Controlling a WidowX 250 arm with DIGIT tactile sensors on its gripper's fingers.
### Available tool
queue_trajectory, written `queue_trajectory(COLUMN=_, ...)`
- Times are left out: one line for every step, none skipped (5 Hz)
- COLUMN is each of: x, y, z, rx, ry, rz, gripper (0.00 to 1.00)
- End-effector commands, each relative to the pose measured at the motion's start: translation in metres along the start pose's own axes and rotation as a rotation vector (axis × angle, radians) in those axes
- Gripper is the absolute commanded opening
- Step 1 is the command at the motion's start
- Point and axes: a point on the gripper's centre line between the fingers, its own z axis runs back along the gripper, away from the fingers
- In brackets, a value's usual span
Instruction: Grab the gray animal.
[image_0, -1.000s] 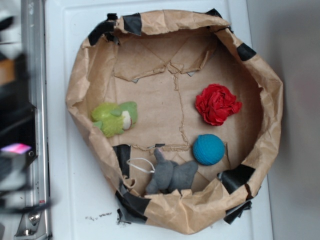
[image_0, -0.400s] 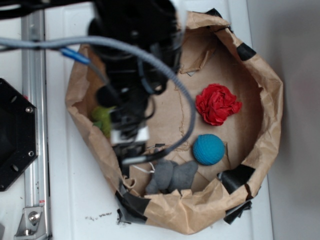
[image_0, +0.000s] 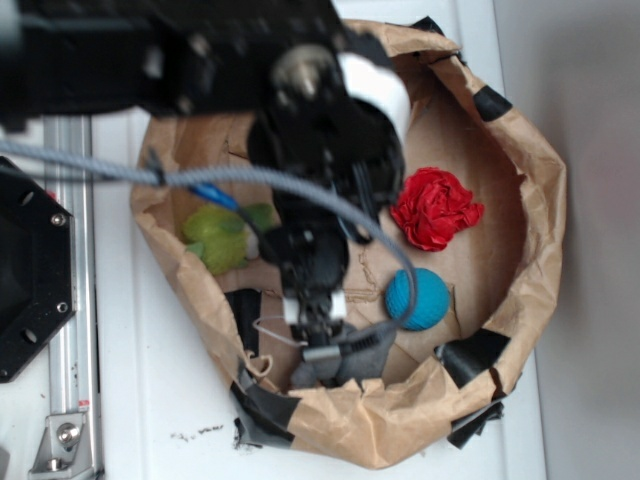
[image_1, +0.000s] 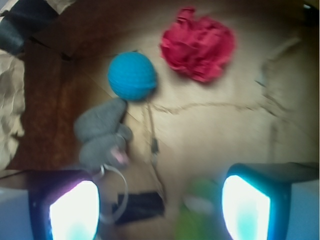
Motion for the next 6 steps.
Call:
queue_trajectory(x=0.0, y=-0.045, z=-0.039, rx=0.024, ry=0.022, rz=-0.097, gripper=1.0)
queue_trajectory(x=0.001, y=-0.054, z=-0.05, rx=0.015, ry=0.019, rz=-0.124, gripper=1.0)
queue_trajectory(x=-0.001, y=-0.056, z=-0.06, rx=-0.014, ry=0.011, rz=-0.14, gripper=1.0)
queue_trajectory(x=0.003, y=-0.043, z=-0.076, rx=-0.003, ry=-0.003, rz=-0.173, gripper=1.0)
queue_trajectory(x=0.007, y=-0.015, z=-0.09, rx=0.05, ry=0.047, rz=-0.11, gripper=1.0)
queue_trajectory(x=0.009, y=0.007, z=-0.08, rx=0.148, ry=0.018, rz=-0.016, gripper=0.0)
